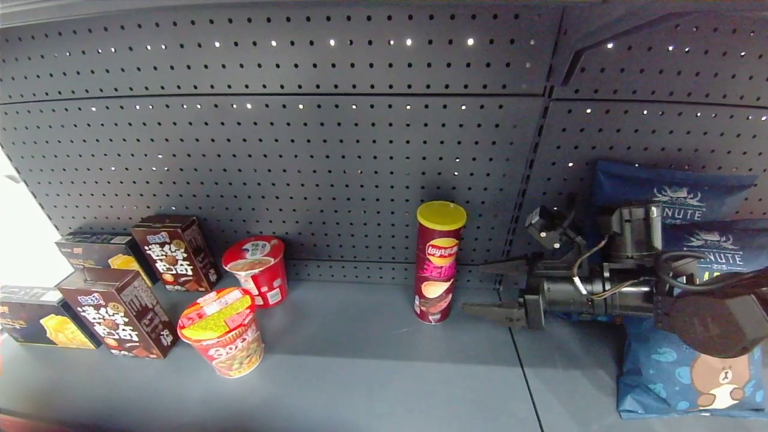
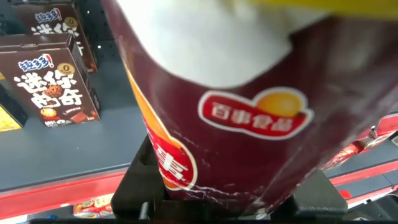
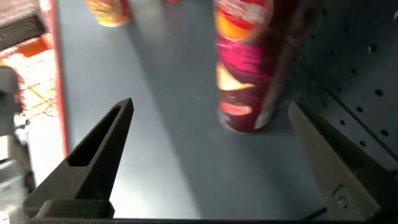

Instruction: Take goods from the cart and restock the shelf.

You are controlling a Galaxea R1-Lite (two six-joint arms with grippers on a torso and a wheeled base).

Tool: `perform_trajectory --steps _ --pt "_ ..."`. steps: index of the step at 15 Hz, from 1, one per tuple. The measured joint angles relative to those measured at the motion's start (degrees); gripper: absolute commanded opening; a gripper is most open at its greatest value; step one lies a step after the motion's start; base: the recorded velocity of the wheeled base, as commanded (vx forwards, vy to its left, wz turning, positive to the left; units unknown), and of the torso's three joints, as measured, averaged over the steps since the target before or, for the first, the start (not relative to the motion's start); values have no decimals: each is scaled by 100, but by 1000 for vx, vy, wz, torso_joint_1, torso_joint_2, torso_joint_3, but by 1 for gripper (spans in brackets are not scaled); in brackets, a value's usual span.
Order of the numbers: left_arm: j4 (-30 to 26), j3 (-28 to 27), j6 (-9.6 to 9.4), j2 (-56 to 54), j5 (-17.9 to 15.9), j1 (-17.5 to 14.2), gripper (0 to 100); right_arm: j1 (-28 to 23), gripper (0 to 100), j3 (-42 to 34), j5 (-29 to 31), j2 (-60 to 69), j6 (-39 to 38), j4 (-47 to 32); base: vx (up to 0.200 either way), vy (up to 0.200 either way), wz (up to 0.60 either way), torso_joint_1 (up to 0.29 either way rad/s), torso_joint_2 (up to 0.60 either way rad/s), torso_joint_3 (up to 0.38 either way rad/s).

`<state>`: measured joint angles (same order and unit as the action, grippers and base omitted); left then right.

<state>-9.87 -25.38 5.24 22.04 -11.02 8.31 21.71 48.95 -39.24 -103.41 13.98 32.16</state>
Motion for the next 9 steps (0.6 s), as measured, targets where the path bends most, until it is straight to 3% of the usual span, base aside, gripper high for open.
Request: perform_trajectory --steps 3,9 --pt "-9 79 1 -79 22 -20 0 -50 100 205 367 -411 115 101 0 0 0 0 0 0" --pt "-11 155 1 -123 95 -27 0 -24 100 805 93 -1193 139 435 0 0 0 0 0 0"
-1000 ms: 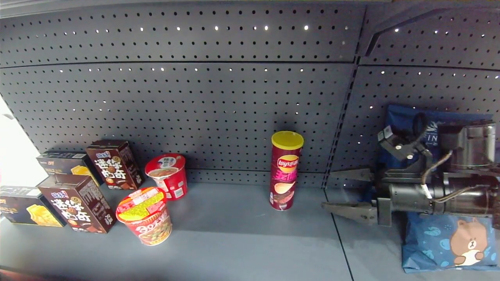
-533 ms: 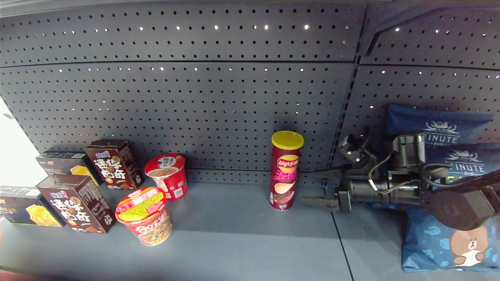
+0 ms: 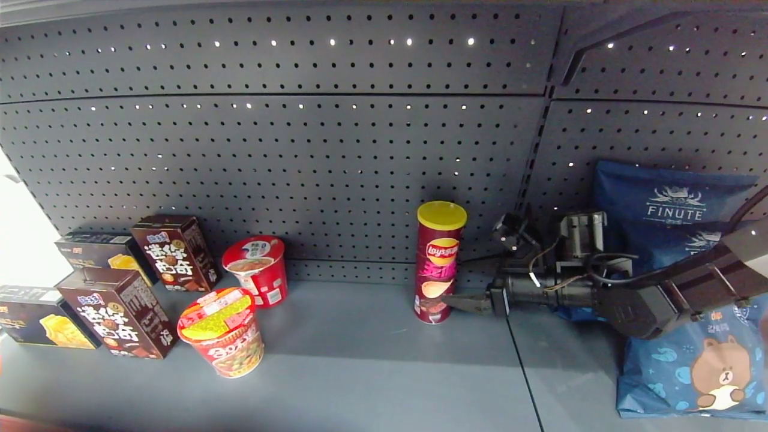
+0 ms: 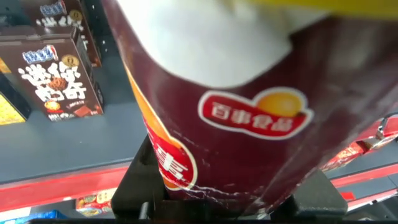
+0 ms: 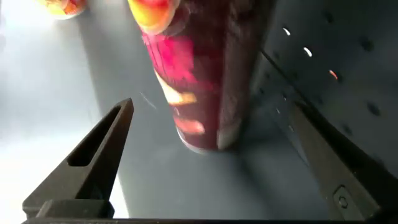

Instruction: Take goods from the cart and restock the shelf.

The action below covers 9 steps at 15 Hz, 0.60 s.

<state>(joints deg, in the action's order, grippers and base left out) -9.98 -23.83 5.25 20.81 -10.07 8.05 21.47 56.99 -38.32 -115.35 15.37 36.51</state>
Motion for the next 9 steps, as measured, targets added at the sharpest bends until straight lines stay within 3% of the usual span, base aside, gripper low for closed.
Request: perform_trajectory --steps 9 --pt "6 38 0 -28 15 5 0 165 100 695 -41 -679 1 110 0 0 0 0 0 0"
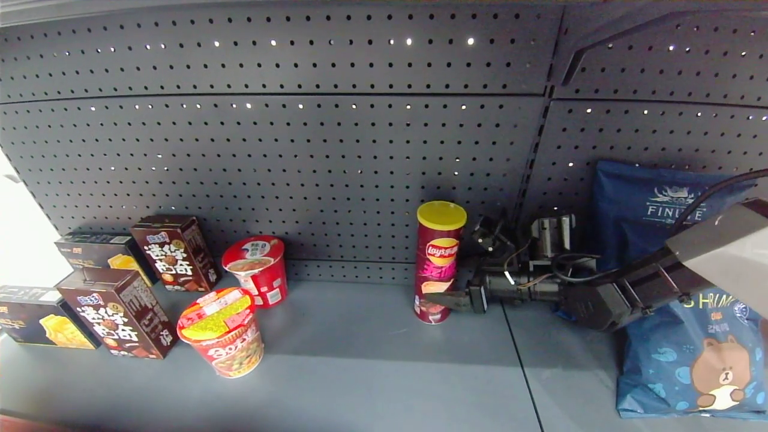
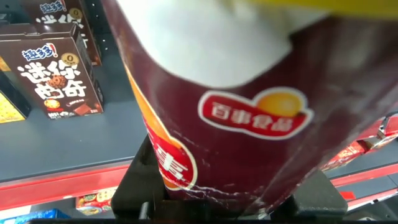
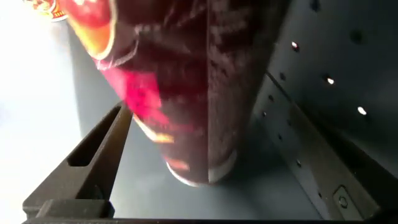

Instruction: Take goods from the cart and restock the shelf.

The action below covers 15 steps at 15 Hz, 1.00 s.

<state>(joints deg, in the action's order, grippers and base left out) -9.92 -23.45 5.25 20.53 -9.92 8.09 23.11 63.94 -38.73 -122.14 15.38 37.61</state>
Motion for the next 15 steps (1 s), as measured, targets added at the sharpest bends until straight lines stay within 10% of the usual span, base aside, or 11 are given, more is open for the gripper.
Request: perform_trajectory --steps 7,8,15 --pt "2 -33 0 5 2 -5 0 268 100 472 22 -435 -173 46 0 0 0 0 0 0" --pt "0 -33 -1 6 2 -5 0 295 0 508 37 -490 -329 117 0 0 0 0 0 0" --pt "0 -44 -9 6 68 -9 0 419 0 205 187 -328 -556 446 0 0 0 0 0 0"
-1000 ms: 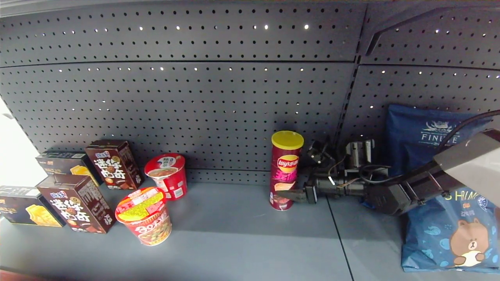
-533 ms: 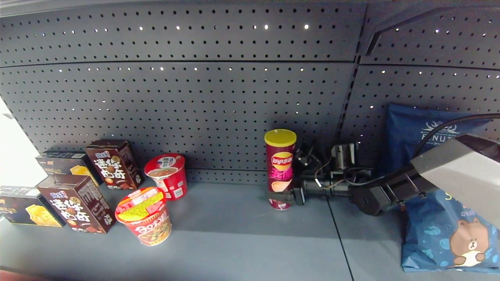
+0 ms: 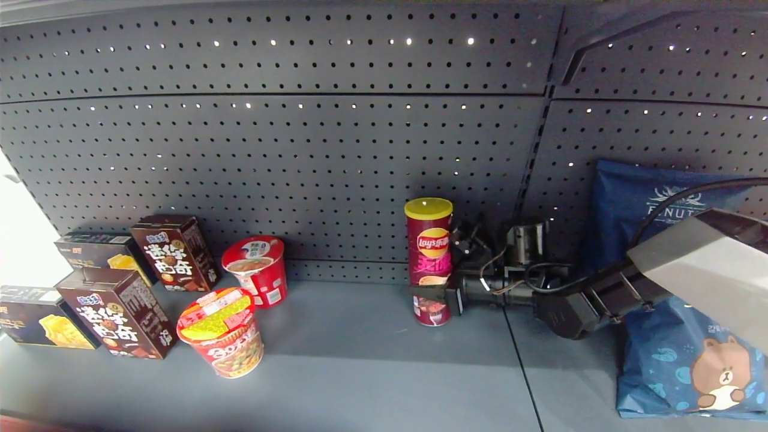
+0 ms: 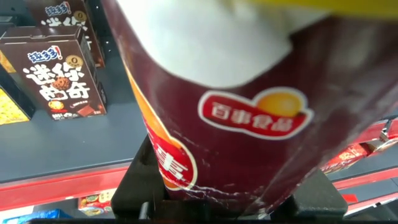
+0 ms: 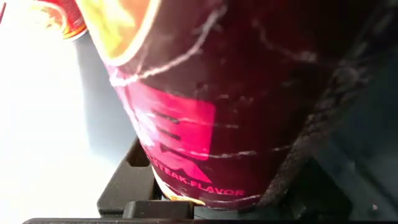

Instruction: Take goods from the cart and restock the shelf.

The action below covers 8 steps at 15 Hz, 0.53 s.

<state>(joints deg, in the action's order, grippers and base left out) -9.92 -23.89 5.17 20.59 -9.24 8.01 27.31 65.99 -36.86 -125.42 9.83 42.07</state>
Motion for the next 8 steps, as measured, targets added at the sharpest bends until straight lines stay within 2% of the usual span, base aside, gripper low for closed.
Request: perform_trajectory --steps 4,8 --pt "32 2 -17 -17 13 1 0 238 0 -911 405 948 -149 -4 0 0 0 0 0 0" --pt "68 -20 -60 -15 7 15 0 645 0 -1943 1389 1999 -345 433 0 0 0 0 0 0"
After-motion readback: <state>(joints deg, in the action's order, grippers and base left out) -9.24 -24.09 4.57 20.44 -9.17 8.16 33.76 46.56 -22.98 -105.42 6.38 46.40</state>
